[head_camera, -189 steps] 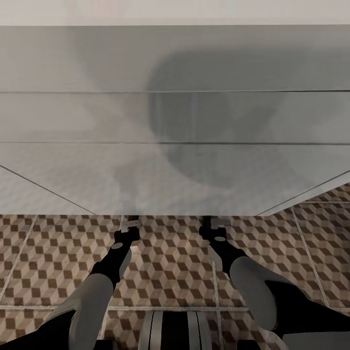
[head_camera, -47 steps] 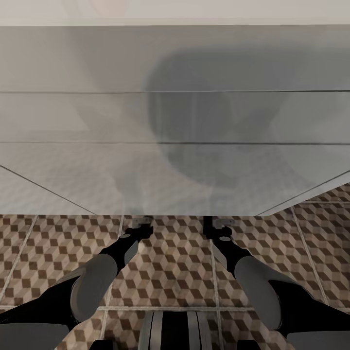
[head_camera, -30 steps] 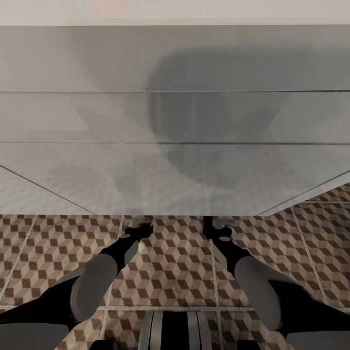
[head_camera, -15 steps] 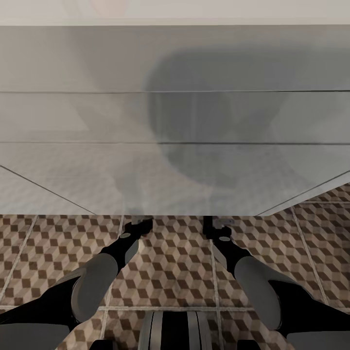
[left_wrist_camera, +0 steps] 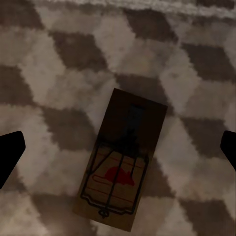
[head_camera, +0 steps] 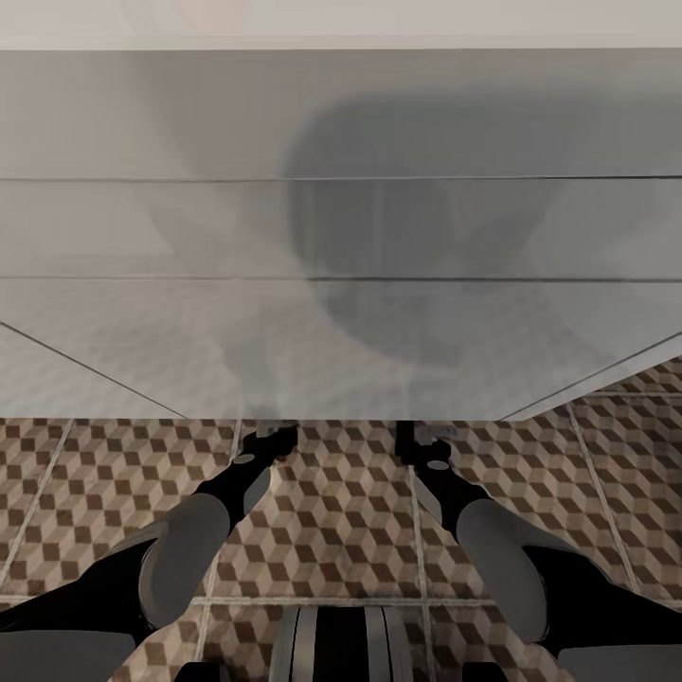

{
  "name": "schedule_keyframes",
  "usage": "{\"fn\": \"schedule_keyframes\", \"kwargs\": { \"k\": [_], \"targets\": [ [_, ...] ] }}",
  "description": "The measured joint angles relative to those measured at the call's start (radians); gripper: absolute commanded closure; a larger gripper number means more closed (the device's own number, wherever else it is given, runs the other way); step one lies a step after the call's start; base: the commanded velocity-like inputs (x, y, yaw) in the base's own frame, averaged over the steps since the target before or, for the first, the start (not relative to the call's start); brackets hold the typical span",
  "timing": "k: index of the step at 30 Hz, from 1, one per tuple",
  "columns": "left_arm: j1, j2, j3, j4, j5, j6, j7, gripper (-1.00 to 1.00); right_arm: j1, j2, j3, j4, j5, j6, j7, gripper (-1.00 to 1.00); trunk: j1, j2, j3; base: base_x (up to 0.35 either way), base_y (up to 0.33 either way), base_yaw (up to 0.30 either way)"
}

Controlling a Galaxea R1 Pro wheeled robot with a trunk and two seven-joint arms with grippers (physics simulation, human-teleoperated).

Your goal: Take the four mousetraps from the cabinet in the bathroom and place them on the bathroom floor. Make sure all four end up on the same floor surface, and ensure that at least two of them are either under or directly next to the same bathroom sink.

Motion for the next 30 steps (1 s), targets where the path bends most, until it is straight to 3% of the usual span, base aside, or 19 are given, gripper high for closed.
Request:
{"fn": "schedule_keyframes", "kwargs": {
  "k": [8, 30],
  "targets": [
    [0.0, 0.0, 0.002, 0.011, 0.01, 0.0, -0.004, -1.0, 0.0, 0.0, 0.001, -0.002, 0.002, 0.001, -0.001, -1.0, 0.001, 0.0, 0.0, -0.222, 0.0, 0.0],
    [0.001, -0.001, 0.006, 0.014, 0.013, 0.0, -0.003, -1.0, 0.001, 0.001, 0.001, -0.001, 0.004, 0.013, -0.009, -1.0, 0.001, 0.0, 0.0, -0.331, 0.0, 0.0]
  ]
}}
